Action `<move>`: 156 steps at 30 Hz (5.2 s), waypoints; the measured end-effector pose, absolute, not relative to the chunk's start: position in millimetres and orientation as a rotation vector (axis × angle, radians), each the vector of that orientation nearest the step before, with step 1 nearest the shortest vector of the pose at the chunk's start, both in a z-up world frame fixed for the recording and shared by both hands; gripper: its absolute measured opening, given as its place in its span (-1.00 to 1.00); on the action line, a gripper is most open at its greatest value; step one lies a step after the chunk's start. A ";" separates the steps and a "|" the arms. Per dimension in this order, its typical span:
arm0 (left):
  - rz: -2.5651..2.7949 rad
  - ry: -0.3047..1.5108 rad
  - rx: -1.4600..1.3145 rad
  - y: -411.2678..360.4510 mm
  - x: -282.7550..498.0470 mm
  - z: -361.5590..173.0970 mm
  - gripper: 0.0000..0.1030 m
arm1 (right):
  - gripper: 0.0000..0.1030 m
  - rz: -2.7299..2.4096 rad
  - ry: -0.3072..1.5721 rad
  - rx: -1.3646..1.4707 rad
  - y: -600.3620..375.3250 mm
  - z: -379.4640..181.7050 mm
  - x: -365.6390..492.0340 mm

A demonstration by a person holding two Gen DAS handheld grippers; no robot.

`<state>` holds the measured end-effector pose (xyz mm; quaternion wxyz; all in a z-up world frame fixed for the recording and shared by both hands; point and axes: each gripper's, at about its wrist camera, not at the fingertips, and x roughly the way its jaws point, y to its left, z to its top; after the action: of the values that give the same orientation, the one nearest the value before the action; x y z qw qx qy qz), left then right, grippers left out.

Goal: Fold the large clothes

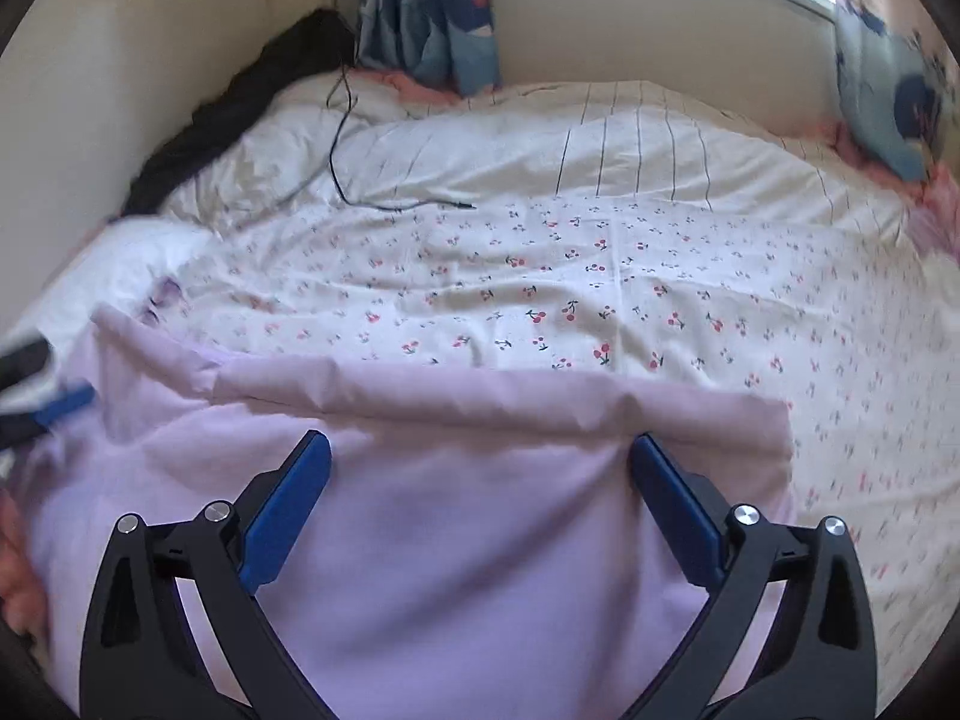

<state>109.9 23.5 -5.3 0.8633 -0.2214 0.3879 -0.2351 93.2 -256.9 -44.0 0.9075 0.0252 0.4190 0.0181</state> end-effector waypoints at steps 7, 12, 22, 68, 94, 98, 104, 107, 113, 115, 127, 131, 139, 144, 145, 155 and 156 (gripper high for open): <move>-0.404 0.886 -0.495 28.5 159.9 -64.1 0.86 | 0.89 0.083 1.100 0.217 -277.3 -106.7 160.0; -0.370 0.841 -0.497 36.8 149.8 -34.9 0.86 | 0.88 0.091 1.007 0.142 -267.9 -79.3 158.0; -0.318 0.886 -0.476 68.2 140.9 -43.9 0.86 | 0.87 0.071 1.036 0.194 -281.1 -83.5 154.7; -0.206 0.876 -0.180 40.3 59.5 -37.7 0.86 | 0.88 0.054 1.014 0.151 -214.2 -64.9 108.9; -0.196 0.831 -0.182 60.5 49.9 -32.9 0.86 | 0.88 -0.090 0.769 0.282 -291.9 -34.6 -49.5; -0.192 0.797 -0.210 58.4 54.4 -25.5 0.86 | 0.88 -0.074 0.774 0.258 -282.6 -16.9 -5.6; -0.161 0.842 -0.235 61.5 74.7 -40.6 0.86 | 0.89 -0.122 0.994 0.204 -286.4 -91.7 89.4; -0.150 0.855 -0.229 61.8 77.8 -43.5 0.86 | 0.88 -0.119 1.032 0.237 -290.7 -97.8 100.7; -0.153 0.813 -0.170 70.8 55.5 -27.9 0.86 | 0.88 -0.028 0.877 0.222 -281.0 -38.8 9.8; -0.145 0.799 -0.160 83.3 45.4 -24.2 0.86 | 0.88 -0.049 0.787 0.232 -285.6 -27.3 -38.9; -0.174 0.855 -0.208 139.1 -11.4 -32.2 0.86 | 0.88 0.071 0.918 0.468 -338.5 -20.8 -132.6; -0.211 0.805 -0.397 192.5 -57.8 -7.9 0.86 | 0.88 0.145 1.008 0.747 -366.7 -45.2 -179.9; -0.301 0.878 -0.539 247.5 -117.9 4.3 0.86 | 0.88 0.196 1.027 0.982 -368.3 -83.5 -208.5; -0.328 0.965 -0.586 239.1 -130.0 -18.7 0.86 | 0.88 0.215 0.995 1.060 -369.5 -106.6 -196.3; -0.332 0.978 -0.598 237.1 -133.3 -23.8 0.86 | 0.88 0.206 0.991 1.065 -369.6 -108.0 -192.2; -0.389 1.119 -0.718 197.1 -127.6 -73.3 0.86 | 0.89 0.370 0.785 1.137 -370.9 -49.5 -176.8; -0.419 1.120 -0.752 191.9 -121.4 -76.0 0.86 | 0.89 0.359 0.806 1.134 -371.0 -54.3 -174.8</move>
<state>-121.4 191.9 -76.0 0.7606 -0.3457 0.5148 -0.1923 -174.8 -371.0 -54.3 0.7529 0.5194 0.3693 0.1642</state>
